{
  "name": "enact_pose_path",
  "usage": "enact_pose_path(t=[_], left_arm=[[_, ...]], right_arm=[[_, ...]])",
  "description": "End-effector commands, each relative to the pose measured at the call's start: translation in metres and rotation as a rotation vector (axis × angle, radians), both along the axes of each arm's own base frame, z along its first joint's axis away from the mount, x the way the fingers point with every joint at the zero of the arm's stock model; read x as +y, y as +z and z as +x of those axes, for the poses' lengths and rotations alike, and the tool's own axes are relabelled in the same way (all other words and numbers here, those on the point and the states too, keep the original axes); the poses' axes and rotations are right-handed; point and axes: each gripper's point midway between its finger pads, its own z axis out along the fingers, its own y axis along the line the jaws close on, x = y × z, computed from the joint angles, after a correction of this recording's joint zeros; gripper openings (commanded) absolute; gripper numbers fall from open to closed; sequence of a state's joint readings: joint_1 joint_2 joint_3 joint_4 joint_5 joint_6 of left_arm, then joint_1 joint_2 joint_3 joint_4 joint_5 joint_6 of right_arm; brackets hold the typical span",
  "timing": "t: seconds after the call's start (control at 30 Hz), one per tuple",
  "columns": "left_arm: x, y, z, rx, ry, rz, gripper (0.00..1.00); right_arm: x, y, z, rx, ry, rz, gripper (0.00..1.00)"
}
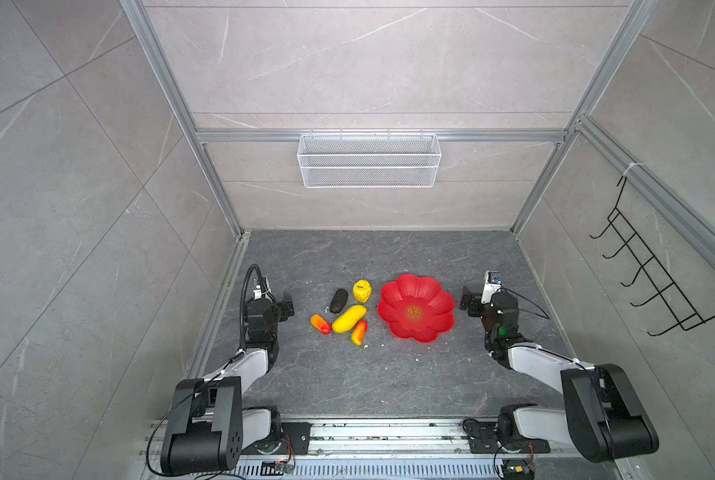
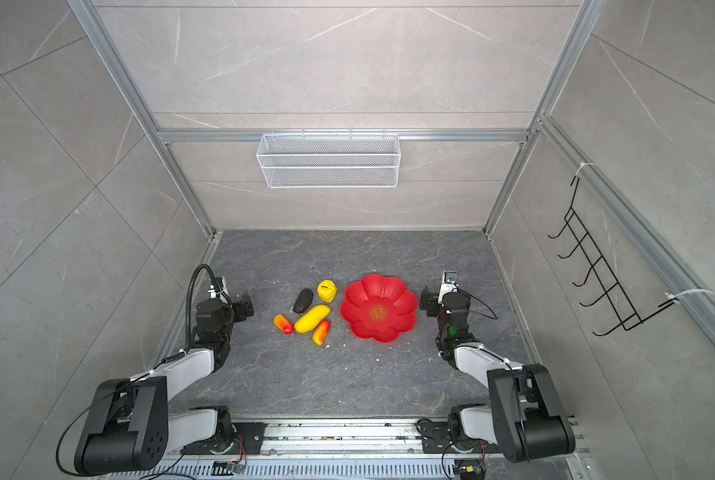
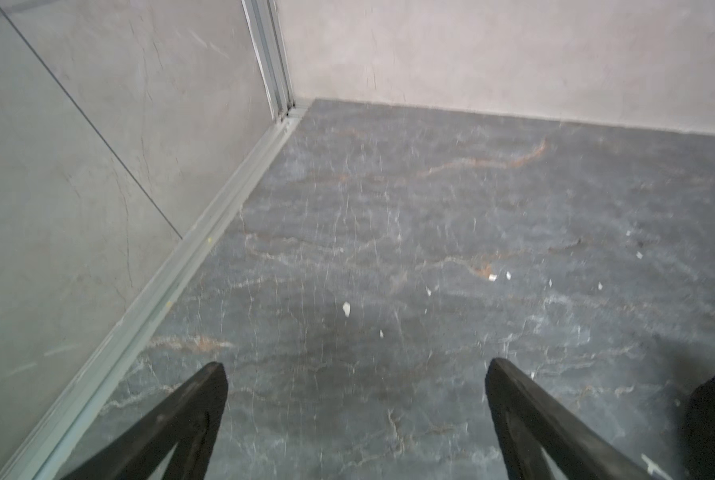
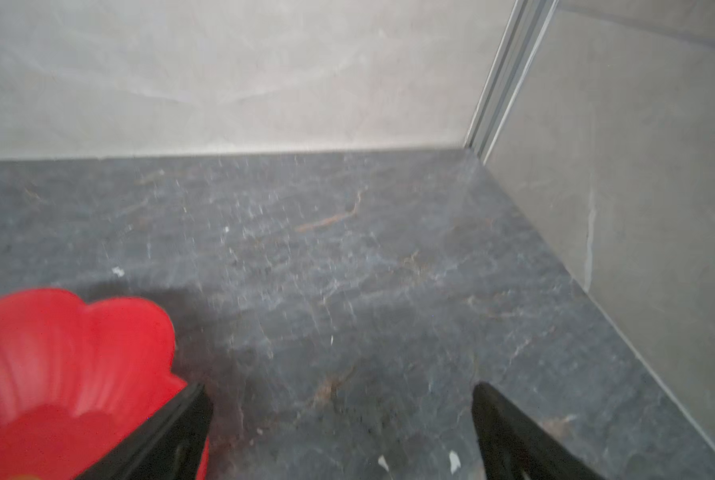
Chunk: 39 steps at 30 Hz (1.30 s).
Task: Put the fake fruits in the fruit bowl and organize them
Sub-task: 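Raise both arms from the rest pose toward the table, then reach the right gripper to the small round yellow squash and grasp it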
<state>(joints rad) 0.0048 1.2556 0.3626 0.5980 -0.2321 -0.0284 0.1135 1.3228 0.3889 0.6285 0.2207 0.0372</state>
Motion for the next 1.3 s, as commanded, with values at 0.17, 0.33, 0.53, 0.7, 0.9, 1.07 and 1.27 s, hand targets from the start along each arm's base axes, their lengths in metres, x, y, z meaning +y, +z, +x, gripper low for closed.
enact_pose_path(t=[0.17, 0.33, 0.53, 0.7, 0.9, 1.07, 1.27], left_arm=[[-0.010, 0.043, 0.007, 0.016, 0.012, 0.045, 1.00], [-0.025, 0.066, 0.001, 0.123, 0.015, -0.030, 1.00], [-0.061, 0.099, -0.014, 0.284, -0.101, -0.065, 1.00], [-0.089, 0.136, -0.040, 0.388, -0.276, -0.122, 1.00], [-0.111, 0.152, -0.065, 0.511, -0.453, -0.122, 1.00], [-0.103, 0.135, -0.070, 0.552, -0.435, -0.071, 1.00], [-0.097, 0.114, -0.074, 0.613, -0.439, -0.018, 1.00]], right_arm=[[0.016, 0.048, 0.004, 0.046, 0.000, 0.074, 1.00], [0.085, 0.097, 0.003, 0.095, 0.258, 0.174, 1.00], [0.193, 0.118, -0.005, 0.224, 0.457, 0.089, 1.00], [0.271, 0.112, -0.004, 0.295, 0.584, 0.034, 1.00], [0.324, 0.069, 0.018, 0.430, 0.622, 0.029, 1.00], [0.349, 0.029, 0.034, 0.520, 0.633, 0.040, 1.00], [0.366, -0.003, 0.047, 0.586, 0.635, 0.036, 1.00]])
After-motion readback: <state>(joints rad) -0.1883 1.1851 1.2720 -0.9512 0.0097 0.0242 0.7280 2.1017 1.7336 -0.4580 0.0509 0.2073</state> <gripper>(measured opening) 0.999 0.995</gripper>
